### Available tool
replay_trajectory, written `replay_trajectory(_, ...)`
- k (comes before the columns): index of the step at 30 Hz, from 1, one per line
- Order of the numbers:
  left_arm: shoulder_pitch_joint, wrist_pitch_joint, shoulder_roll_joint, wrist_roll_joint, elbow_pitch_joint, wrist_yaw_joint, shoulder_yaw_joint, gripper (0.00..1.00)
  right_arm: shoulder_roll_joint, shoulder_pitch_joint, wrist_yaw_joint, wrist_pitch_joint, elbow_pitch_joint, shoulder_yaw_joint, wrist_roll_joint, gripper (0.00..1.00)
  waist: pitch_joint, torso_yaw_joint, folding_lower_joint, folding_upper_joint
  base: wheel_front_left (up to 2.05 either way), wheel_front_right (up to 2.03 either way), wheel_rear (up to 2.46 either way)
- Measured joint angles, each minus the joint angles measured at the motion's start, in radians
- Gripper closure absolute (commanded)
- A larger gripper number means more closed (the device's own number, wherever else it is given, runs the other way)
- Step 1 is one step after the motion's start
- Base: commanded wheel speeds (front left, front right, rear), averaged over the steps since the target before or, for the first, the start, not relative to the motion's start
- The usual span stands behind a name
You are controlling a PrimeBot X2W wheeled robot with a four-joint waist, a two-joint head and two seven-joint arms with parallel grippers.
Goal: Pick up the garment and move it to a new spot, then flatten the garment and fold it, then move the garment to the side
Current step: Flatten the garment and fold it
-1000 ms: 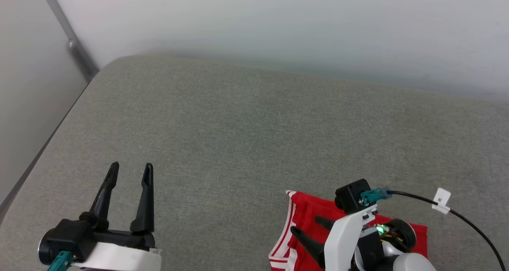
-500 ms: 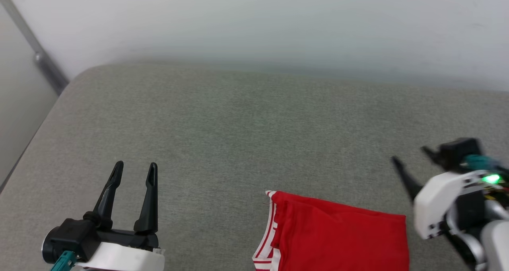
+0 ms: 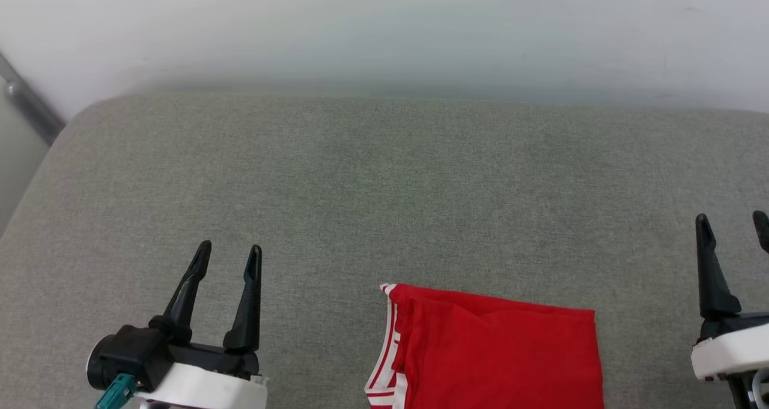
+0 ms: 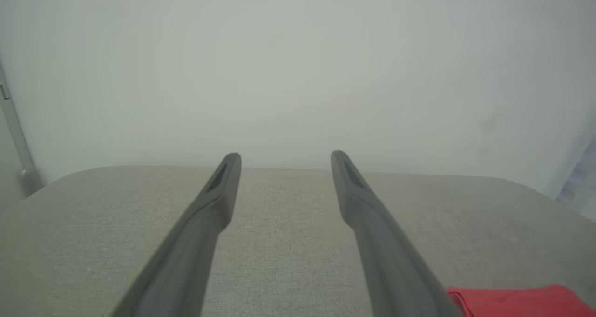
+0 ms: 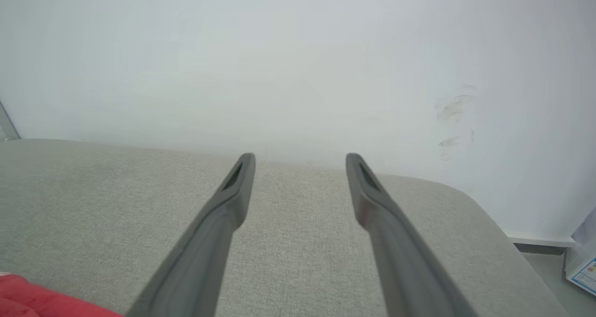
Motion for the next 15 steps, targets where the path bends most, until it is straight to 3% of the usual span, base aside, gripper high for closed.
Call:
replay_trajectory(4,0.0,0.0,-0.001,0.0,0.003,0.0,-0.007,0.0,0.085,0.07,0.0,-0.103,-0.061,-0.039,-0.018,0.0,0.001,-0.006,0.0,0.0,0.0,0.0,0.0)
replay_trajectory(15,0.009,0.0,-0.007,-0.008,0.017,0.0,-0.01,0.0,0.135,0.145,0.0,-0.138,-0.124,0.006,-0.026,0.0,-0.014,-0.008,0.0,-0.0001,0.0,0.0,0.0)
